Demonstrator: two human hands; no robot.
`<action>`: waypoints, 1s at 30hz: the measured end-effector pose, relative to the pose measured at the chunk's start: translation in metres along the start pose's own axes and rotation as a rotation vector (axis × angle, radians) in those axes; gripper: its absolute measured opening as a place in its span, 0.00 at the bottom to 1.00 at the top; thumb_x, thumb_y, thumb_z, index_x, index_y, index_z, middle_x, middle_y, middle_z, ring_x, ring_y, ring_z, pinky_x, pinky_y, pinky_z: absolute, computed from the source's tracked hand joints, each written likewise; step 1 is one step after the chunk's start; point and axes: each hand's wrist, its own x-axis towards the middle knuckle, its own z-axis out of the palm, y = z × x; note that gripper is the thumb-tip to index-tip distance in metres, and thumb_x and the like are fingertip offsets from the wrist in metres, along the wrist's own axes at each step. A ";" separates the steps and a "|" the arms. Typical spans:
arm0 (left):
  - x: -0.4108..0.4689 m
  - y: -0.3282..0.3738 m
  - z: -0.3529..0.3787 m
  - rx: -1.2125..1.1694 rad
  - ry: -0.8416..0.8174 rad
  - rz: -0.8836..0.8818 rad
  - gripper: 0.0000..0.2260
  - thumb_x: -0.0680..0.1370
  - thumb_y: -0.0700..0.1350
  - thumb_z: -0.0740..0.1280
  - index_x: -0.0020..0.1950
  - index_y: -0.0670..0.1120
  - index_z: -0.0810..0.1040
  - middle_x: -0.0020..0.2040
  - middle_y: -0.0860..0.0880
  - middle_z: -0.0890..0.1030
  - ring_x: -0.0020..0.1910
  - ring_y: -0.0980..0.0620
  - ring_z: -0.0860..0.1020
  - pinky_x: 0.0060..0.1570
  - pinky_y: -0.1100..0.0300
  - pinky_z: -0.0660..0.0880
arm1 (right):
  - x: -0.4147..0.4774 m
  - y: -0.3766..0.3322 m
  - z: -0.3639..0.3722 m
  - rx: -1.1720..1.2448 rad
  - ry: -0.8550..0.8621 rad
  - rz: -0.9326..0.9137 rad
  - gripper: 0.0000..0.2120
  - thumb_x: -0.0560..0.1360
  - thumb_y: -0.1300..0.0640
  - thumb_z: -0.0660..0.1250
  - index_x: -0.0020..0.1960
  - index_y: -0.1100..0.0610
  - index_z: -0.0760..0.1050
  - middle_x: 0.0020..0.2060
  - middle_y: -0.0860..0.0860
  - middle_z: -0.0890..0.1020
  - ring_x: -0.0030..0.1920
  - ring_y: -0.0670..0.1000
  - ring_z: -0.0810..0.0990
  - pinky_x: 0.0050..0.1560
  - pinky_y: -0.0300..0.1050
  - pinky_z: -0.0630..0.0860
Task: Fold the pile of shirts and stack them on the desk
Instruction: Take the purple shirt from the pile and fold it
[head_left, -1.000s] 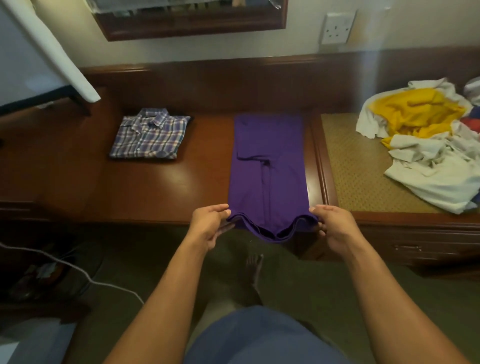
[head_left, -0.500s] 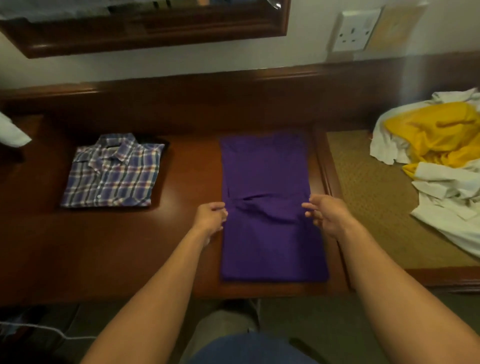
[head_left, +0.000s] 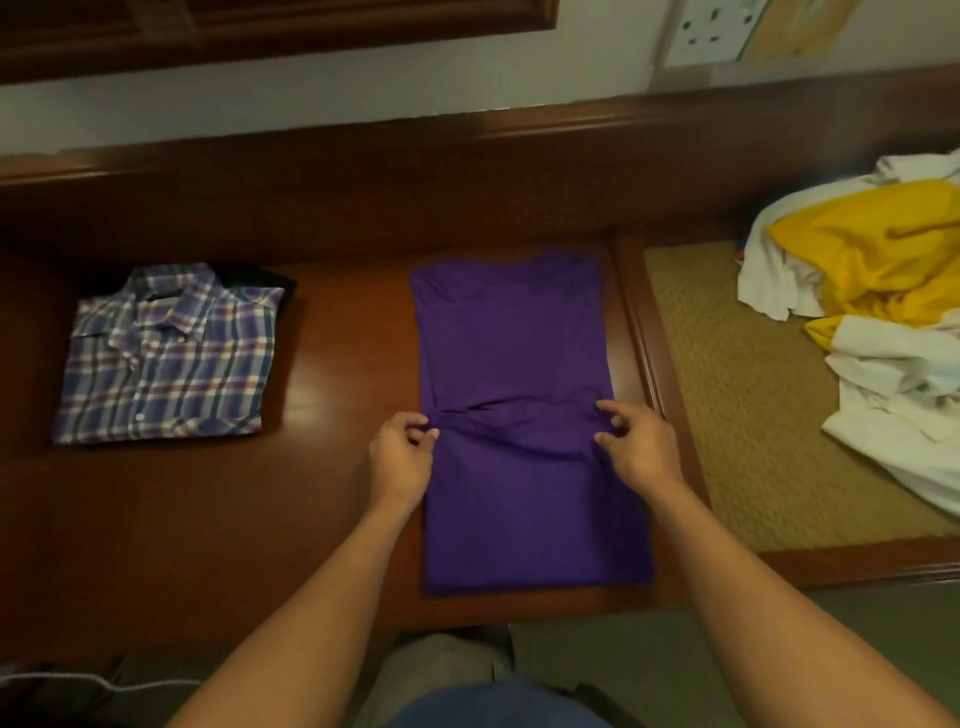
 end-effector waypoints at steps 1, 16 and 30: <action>-0.005 -0.003 0.000 0.025 -0.011 0.049 0.10 0.75 0.42 0.75 0.55 0.48 0.79 0.47 0.50 0.79 0.44 0.48 0.80 0.50 0.53 0.78 | -0.006 0.003 -0.002 -0.016 -0.009 -0.040 0.24 0.72 0.63 0.76 0.66 0.51 0.80 0.47 0.48 0.77 0.50 0.52 0.79 0.55 0.38 0.70; -0.140 -0.067 -0.023 0.613 -0.258 0.526 0.16 0.74 0.50 0.75 0.62 0.50 0.83 0.66 0.51 0.78 0.66 0.47 0.76 0.63 0.50 0.74 | -0.135 0.077 -0.005 -0.570 -0.217 -0.452 0.24 0.77 0.51 0.72 0.72 0.46 0.73 0.65 0.48 0.71 0.62 0.52 0.73 0.63 0.47 0.76; -0.152 -0.059 -0.032 0.556 -0.265 0.469 0.11 0.78 0.40 0.69 0.59 0.47 0.83 0.68 0.48 0.79 0.68 0.48 0.76 0.70 0.55 0.69 | -0.145 0.077 -0.012 -0.611 -0.082 -0.505 0.15 0.80 0.57 0.62 0.63 0.49 0.82 0.53 0.51 0.81 0.55 0.55 0.78 0.56 0.51 0.75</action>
